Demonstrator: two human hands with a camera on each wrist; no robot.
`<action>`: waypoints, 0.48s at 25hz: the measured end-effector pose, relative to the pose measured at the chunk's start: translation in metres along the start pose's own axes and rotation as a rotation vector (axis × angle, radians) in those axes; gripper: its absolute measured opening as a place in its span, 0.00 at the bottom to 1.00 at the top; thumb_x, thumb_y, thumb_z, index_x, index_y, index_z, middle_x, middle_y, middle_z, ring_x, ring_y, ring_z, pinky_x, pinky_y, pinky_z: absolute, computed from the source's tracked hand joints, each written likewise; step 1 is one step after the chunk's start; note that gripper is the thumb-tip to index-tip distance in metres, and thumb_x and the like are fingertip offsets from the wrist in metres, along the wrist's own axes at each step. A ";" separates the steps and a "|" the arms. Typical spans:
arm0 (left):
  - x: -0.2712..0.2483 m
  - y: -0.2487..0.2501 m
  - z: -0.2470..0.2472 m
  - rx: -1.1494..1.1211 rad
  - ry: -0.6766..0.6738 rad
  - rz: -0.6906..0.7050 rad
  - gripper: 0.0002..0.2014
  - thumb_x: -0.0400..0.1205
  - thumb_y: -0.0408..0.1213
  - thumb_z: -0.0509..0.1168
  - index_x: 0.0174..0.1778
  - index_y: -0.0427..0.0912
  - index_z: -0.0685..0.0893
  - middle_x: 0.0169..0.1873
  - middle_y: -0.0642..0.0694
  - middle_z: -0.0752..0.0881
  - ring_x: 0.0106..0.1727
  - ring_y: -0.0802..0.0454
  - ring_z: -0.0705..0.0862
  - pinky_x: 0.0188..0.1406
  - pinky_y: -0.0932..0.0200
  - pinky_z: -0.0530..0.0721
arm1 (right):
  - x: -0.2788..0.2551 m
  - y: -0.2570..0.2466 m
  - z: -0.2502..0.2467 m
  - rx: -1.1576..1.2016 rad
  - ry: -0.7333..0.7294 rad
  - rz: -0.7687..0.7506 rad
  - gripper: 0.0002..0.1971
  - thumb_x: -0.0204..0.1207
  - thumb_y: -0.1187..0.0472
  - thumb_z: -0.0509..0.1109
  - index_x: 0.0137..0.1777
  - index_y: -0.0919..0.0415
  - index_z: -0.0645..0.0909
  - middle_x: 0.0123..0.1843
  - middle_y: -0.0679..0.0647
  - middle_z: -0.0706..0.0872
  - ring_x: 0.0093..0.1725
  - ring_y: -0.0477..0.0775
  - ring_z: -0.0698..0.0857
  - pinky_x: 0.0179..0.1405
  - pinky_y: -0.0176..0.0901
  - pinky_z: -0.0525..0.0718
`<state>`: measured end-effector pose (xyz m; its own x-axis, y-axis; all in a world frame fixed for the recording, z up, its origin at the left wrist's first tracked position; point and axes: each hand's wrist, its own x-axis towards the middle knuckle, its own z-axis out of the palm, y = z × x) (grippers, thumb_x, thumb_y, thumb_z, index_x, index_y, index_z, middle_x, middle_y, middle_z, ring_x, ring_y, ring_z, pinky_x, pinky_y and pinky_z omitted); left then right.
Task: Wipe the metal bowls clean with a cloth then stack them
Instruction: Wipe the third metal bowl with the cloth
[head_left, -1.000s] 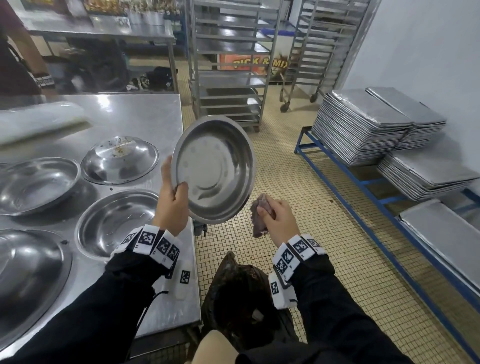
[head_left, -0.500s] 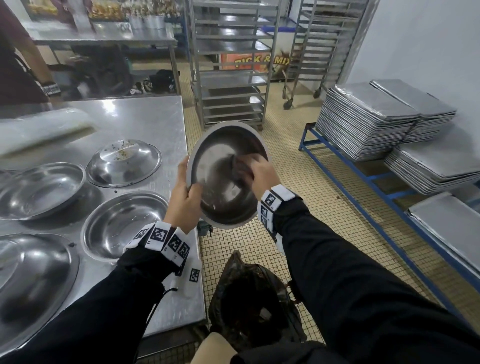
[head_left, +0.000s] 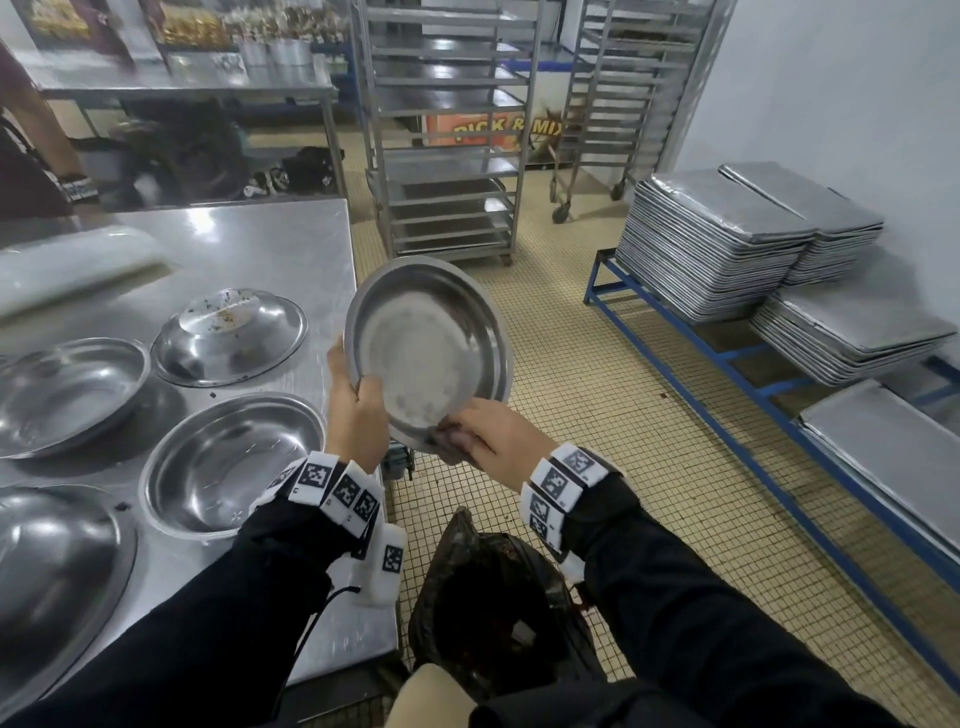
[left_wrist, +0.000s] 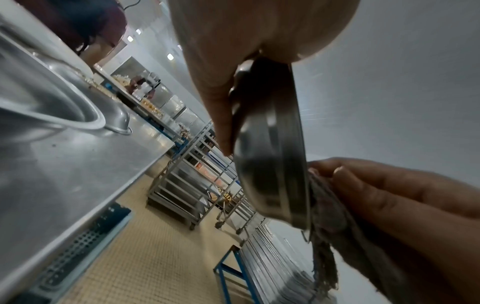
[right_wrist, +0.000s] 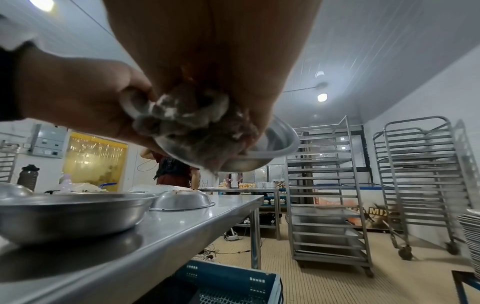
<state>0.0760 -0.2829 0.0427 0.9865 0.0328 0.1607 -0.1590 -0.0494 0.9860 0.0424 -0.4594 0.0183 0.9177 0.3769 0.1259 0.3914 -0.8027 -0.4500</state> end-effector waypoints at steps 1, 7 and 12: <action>-0.001 0.000 0.004 0.004 0.037 -0.059 0.26 0.84 0.29 0.50 0.78 0.53 0.59 0.58 0.45 0.77 0.51 0.49 0.78 0.45 0.60 0.79 | -0.006 -0.001 0.005 -0.066 0.017 0.018 0.20 0.80 0.50 0.64 0.69 0.56 0.75 0.64 0.54 0.79 0.64 0.54 0.75 0.68 0.46 0.71; 0.005 0.004 0.022 -0.196 0.043 -0.428 0.27 0.88 0.46 0.52 0.81 0.60 0.47 0.66 0.36 0.72 0.56 0.37 0.82 0.36 0.47 0.88 | -0.022 0.006 0.010 -0.044 0.439 -0.033 0.10 0.76 0.50 0.59 0.50 0.52 0.78 0.51 0.56 0.83 0.54 0.60 0.79 0.56 0.54 0.78; 0.015 -0.007 0.006 0.473 -0.222 0.112 0.22 0.85 0.58 0.51 0.72 0.54 0.69 0.72 0.42 0.63 0.73 0.43 0.64 0.72 0.44 0.65 | -0.026 0.021 -0.027 0.159 0.383 0.044 0.03 0.78 0.65 0.67 0.46 0.63 0.82 0.47 0.44 0.77 0.47 0.43 0.78 0.48 0.31 0.78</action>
<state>0.0923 -0.2884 0.0379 0.9575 -0.2075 0.2005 -0.2789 -0.4871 0.8276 0.0290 -0.4987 0.0297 0.9040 0.1206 0.4103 0.3636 -0.7217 -0.5890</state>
